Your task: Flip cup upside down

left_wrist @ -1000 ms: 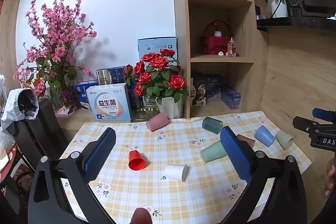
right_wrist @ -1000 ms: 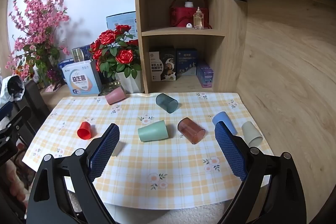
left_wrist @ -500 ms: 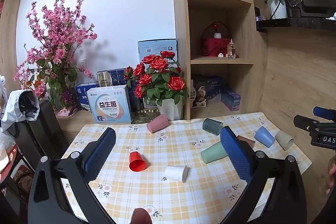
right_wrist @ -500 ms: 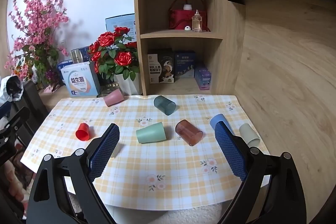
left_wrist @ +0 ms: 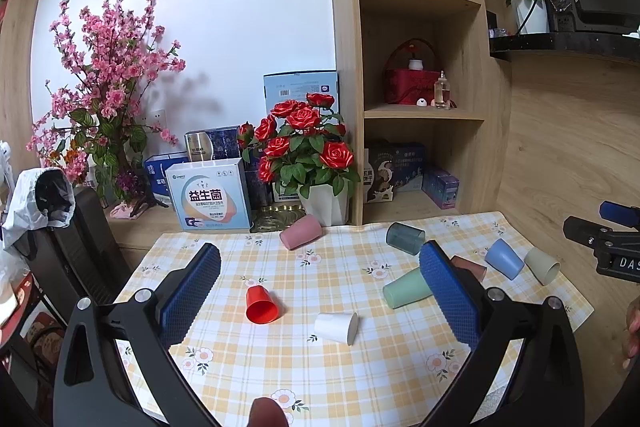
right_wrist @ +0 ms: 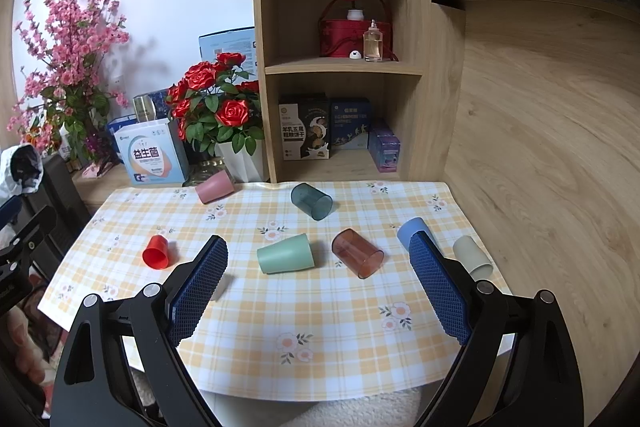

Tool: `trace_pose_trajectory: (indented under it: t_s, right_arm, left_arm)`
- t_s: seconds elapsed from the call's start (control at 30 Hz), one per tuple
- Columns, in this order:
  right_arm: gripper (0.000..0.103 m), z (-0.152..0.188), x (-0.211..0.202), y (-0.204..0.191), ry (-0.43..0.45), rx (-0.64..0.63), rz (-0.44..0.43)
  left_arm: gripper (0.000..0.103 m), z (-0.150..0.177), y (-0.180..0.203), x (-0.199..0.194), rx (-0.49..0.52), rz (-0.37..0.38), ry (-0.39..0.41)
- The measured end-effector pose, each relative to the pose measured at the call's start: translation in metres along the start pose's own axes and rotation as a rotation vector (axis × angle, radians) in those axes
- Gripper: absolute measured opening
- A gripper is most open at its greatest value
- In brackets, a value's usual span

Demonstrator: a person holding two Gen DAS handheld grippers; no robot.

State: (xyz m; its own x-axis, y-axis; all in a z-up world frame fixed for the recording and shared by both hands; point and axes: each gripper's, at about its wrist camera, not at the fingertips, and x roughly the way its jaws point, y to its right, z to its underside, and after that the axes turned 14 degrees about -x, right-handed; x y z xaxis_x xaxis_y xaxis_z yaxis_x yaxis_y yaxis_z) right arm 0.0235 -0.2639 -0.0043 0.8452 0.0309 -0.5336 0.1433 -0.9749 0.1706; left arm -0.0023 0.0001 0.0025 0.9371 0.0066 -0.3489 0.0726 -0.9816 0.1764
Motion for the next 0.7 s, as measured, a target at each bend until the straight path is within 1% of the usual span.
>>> trace_pose_trajectory:
  t_s: [0.7]
  right_arm:
    - [0.089, 0.0021, -0.0007, -0.0001, 0.001, -0.003, 0.009]
  left_arm:
    - [0.097, 0.0044, -0.0013, 0.0014, -0.003, 0.002, -0.007]
